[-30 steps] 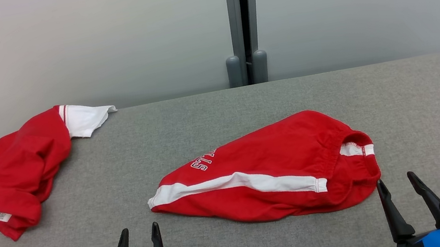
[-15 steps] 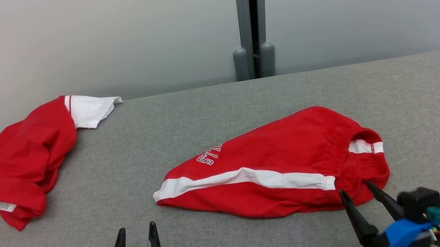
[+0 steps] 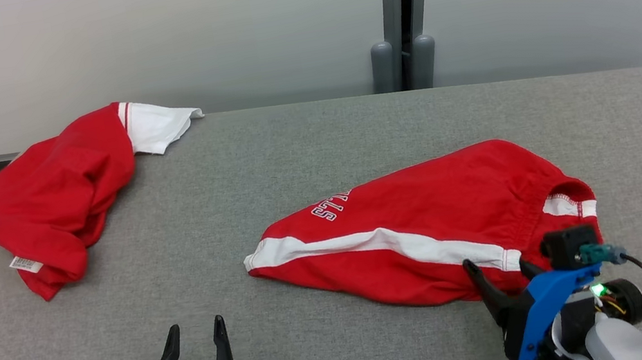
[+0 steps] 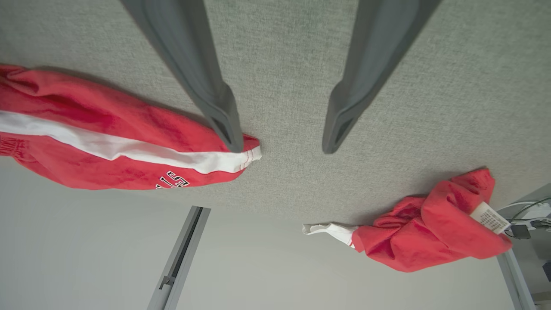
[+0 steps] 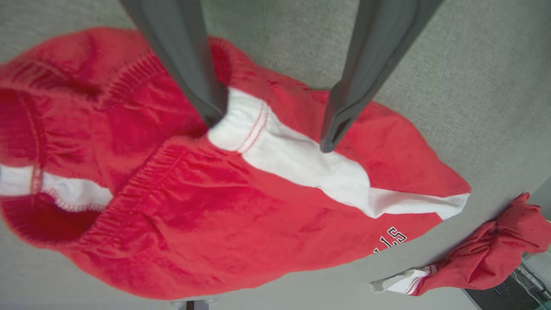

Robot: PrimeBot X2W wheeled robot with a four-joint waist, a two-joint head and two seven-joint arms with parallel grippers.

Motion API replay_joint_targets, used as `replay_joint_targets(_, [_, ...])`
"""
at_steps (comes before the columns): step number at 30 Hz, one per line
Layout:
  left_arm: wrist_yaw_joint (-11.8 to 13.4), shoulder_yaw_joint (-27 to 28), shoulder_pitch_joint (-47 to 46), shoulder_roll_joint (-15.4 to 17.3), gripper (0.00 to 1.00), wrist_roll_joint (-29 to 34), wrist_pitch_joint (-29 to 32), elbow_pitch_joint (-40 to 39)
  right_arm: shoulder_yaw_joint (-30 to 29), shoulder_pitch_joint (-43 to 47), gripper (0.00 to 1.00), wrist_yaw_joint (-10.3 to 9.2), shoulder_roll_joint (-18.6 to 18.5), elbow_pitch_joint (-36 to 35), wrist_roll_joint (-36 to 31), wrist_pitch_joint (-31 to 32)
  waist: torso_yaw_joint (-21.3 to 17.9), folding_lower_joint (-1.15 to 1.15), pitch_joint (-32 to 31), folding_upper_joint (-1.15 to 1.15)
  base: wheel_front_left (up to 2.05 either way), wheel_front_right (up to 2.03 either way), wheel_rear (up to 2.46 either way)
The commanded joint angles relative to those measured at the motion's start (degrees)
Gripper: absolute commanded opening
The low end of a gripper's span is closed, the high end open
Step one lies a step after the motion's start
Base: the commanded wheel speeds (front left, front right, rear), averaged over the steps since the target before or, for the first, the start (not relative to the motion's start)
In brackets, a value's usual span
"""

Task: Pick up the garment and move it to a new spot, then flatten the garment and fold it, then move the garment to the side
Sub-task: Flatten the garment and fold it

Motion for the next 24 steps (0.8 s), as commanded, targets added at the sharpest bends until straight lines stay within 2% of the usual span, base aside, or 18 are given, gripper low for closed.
replay_joint_targets(1, [-0.1, 0.4, -1.1, -0.1, 1.00, 0.3, -0.2, -0.3, -0.1, -1.9, 1.00, -0.01, -0.3, -0.2, 0.4, 0.2, 0.5, -0.01, 0.6, 0.00, 0.00, 0.00, 0.00])
replay_joint_targets(2, [-0.1, 0.5, -1.2, -0.1, 1.00, 0.3, -0.2, -0.3, -0.2, -2.3, 1.00, -0.01, -0.3, -0.3, 0.7, 0.0, 0.6, -0.01, 0.7, 0.00, 0.00, 0.00, 0.00])
replay_joint_targets(3, [-0.1, 0.5, -1.2, -0.1, 1.00, 0.3, -0.2, -0.4, -0.5, -2.6, 0.86, -0.01, -0.3, -0.4, 1.1, -0.3, 0.6, -0.01, 0.8, 0.00, 0.00, 0.00, 0.00])
replay_joint_targets(5, [-0.2, 0.3, -1.2, -0.1, 1.00, 0.1, -0.2, -0.4, -0.4, -3.1, 0.47, -0.01, -0.3, -0.7, 1.4, -0.2, 0.6, -0.01, 1.0, 0.00, 0.00, 0.00, 0.00])
replay_joint_targets(6, [-0.2, 0.2, -1.4, -0.1, 1.00, 0.0, -0.2, -0.2, -0.4, -3.3, 0.36, -0.01, -0.3, -0.7, 1.6, -0.1, 0.6, -0.01, 1.1, 0.00, 0.00, 0.00, 0.00])
replay_joint_targets(8, [-0.4, -0.3, -2.0, -0.1, 1.00, -0.7, -0.2, 0.3, -0.3, -3.8, 0.00, -0.01, -0.3, -0.8, 1.0, 0.1, 0.4, -0.01, 1.3, 0.00, 0.00, 0.00, 0.00])
replay_joint_targets(12, [-1.2, -1.9, -5.3, 0.0, 1.00, -0.9, -0.1, 3.5, 0.1, -4.0, 0.00, -0.01, -0.3, -1.3, -0.1, -0.1, -0.3, -0.01, 2.0, 0.00, 0.00, 0.00, 0.00])
replay_joint_targets(15, [-1.7, -3.0, -9.4, 0.7, 1.00, -2.1, 2.2, 6.8, 0.6, -3.8, 0.00, -0.01, -0.3, -1.9, -1.1, 0.2, -1.1, -0.01, 2.5, 0.00, 0.00, 0.00, 0.00])
replay_joint_targets(20, [-2.2, -4.2, -15.9, 1.0, 1.00, -7.2, 6.5, 11.9, 0.4, -3.0, 0.00, -0.01, -0.3, -3.1, -3.5, 1.5, -2.8, -0.01, 3.5, 0.00, 0.00, 0.00, 0.00])
replay_joint_targets(24, [-2.2, -7.5, -19.2, 2.0, 1.00, -11.1, 10.1, 14.6, -0.2, -1.7, 0.00, -0.01, -0.6, -3.8, -5.5, 2.9, -4.0, -0.01, 4.2, 0.00, 0.00, 0.00, 0.00])
